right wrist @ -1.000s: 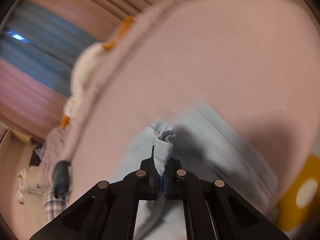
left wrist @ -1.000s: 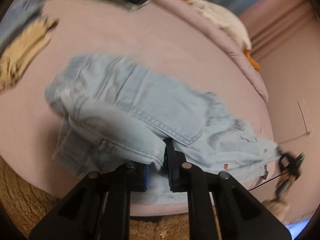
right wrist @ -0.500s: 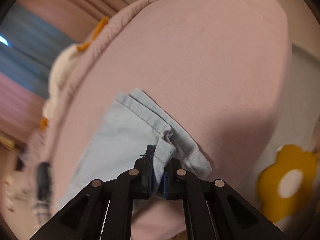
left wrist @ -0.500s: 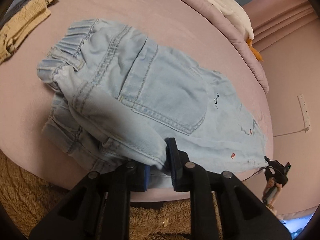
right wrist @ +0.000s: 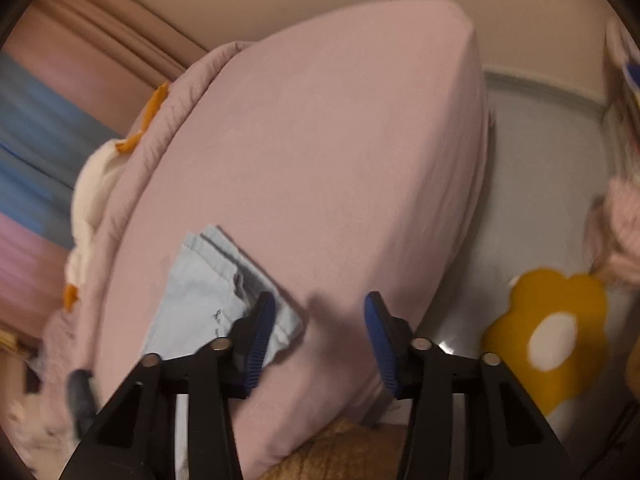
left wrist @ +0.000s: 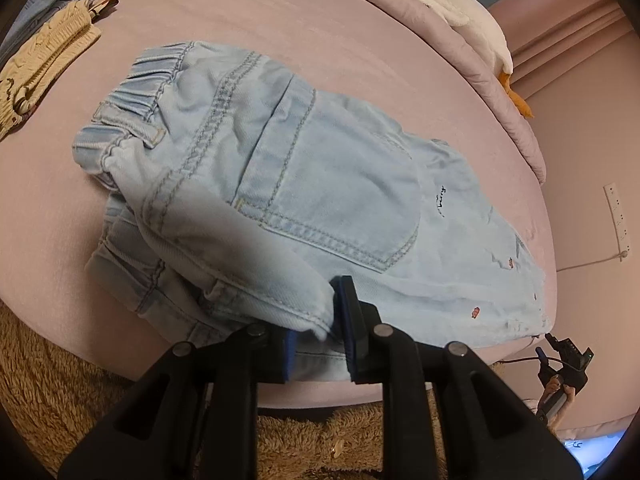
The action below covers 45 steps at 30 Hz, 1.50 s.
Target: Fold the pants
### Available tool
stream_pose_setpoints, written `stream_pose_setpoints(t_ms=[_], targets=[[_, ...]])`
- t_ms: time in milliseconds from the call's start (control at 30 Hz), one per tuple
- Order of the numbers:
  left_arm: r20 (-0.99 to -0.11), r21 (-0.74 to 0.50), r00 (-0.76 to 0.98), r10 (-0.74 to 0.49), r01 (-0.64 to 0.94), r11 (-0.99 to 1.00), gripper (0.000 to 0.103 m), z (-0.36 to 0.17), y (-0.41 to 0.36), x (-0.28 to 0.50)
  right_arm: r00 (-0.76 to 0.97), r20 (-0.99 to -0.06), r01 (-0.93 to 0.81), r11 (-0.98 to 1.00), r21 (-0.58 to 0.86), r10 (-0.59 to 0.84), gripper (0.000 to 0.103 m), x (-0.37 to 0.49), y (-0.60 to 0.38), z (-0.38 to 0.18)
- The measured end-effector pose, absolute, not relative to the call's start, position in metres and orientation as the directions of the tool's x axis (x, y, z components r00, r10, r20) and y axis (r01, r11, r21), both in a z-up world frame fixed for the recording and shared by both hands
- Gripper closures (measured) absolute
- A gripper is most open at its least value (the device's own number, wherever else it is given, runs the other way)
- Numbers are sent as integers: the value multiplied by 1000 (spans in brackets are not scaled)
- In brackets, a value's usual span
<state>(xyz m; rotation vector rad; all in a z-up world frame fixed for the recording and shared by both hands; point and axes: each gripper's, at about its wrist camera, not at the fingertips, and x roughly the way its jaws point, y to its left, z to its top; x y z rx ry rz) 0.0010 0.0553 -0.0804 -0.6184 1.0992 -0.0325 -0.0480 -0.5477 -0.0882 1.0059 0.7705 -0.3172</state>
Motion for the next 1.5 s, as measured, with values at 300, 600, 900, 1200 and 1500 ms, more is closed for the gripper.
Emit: stream_pose_setpoints(t_ms=[300, 600, 900, 1200, 1500], targets=[[-818, -491, 473, -327, -279, 825, 83, -82, 58, 4, 725, -681, 509, 586, 630, 104, 92, -7, -536, -76], [-815, -496, 476, -331, -277, 823, 81, -83, 60, -1, 671, -740, 517, 689, 509, 43, 95, 15, -540, -93], [-816, -486, 489, -310, -287, 826, 58, -70, 65, -16, 675, -735, 593, 638, 491, -62, 70, -16, -556, -57], [-803, -484, 537, -259, -334, 809, 51, -59, 88, -24, 668, -731, 497, 645, 581, 144, 68, 3, -535, -77], [-820, -436, 529, -217, -334, 836, 81, -62, 90, -11, 751, -661, 444, 742, 501, -4, 96, 12, -511, -28]])
